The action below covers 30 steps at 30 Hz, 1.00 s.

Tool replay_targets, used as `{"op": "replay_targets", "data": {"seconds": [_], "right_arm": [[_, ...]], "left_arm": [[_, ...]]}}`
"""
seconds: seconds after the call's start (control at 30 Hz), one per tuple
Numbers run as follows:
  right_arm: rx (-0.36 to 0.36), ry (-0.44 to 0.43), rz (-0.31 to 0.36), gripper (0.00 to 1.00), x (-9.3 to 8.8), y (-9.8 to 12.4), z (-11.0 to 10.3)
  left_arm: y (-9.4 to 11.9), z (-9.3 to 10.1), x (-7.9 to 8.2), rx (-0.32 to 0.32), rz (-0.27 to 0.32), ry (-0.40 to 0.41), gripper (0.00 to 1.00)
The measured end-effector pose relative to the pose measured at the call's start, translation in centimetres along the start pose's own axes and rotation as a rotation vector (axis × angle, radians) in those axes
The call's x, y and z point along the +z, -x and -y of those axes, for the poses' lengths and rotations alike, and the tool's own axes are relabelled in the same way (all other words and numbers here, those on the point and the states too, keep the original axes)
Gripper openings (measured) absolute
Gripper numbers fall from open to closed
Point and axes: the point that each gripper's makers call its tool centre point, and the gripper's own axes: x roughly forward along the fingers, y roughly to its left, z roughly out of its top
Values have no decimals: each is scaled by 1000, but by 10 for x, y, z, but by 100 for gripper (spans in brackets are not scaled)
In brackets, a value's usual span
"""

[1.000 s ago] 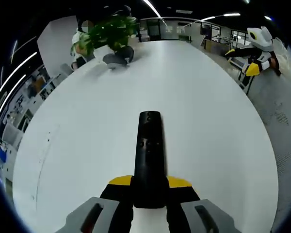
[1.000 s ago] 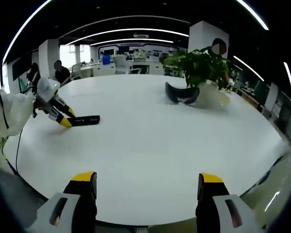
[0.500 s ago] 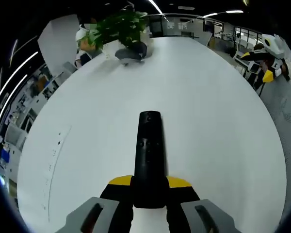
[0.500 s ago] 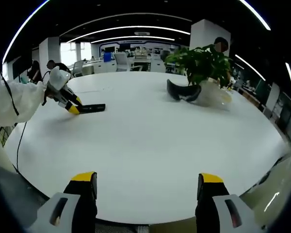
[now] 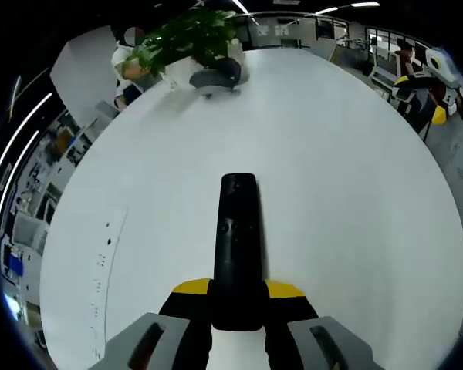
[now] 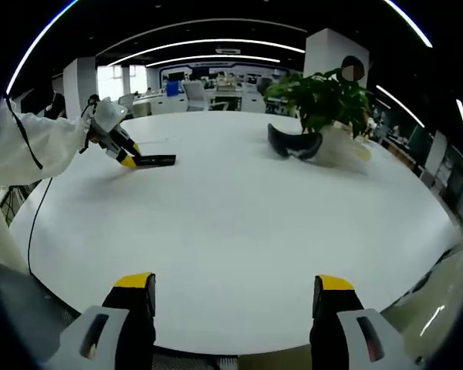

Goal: Press the specified remote control buttons in sequence, fully releasing each button before pressing the next.

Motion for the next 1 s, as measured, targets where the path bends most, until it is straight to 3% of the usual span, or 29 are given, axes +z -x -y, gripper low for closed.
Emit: {"op": "replay_targets", "data": {"seconds": [0.3, 0.53, 0.57, 0.83, 0.93, 1.0], "right_arm": [[-1, -5, -8, 82, -1, 0, 1], [3, -10, -8, 81, -2, 0, 0], [4, -12, -6, 81, -1, 0, 0], [10, -11, -9, 80, -1, -1, -1], [8, -13, -6, 80, -1, 0, 0], [7, -16, 0, 81, 0, 0, 0]], "left_arm": [[-4, -26, 3, -1, -56, -57, 23], [-12, -27, -2, -19, -92, -90, 23], [-12, -28, 1, -20, -76, -91, 23], [-13, -28, -2, -68, -73, -21, 24], [-13, -26, -1, -52, -52, -50, 25], [-11, -33, 1, 9, -54, -105, 30]]}}
